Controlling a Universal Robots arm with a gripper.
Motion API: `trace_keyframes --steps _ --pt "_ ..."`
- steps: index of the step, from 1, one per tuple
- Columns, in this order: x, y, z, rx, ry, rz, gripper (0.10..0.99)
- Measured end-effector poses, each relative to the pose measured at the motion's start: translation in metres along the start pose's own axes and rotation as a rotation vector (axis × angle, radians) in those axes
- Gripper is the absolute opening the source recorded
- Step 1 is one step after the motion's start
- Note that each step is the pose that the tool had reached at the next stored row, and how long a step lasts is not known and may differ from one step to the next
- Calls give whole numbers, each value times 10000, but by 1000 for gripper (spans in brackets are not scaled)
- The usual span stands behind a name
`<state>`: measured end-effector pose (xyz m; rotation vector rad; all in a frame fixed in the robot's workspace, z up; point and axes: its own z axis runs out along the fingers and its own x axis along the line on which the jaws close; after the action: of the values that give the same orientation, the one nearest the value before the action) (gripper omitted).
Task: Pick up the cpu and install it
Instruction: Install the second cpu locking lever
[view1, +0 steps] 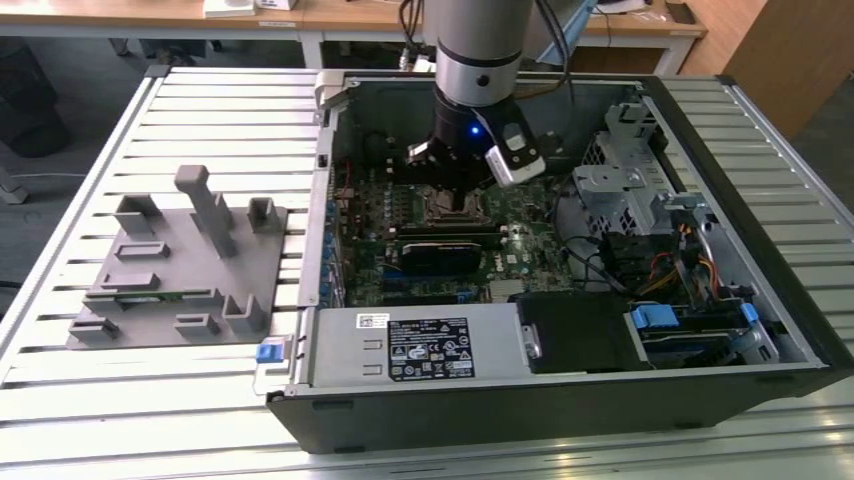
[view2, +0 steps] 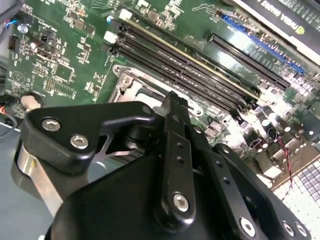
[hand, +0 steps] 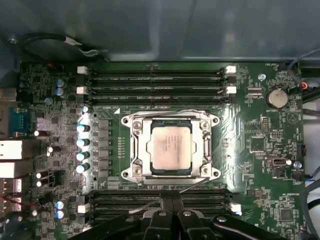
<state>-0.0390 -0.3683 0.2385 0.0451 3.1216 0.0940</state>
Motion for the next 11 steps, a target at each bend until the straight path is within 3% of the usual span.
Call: trace_keyframes --steps 4,7,11 --pt "59 -13 18 -53 2 2 106" --pt "84 -18 31 -197 5 5 106" --pt "98 -66 57 -223 6 13 106"
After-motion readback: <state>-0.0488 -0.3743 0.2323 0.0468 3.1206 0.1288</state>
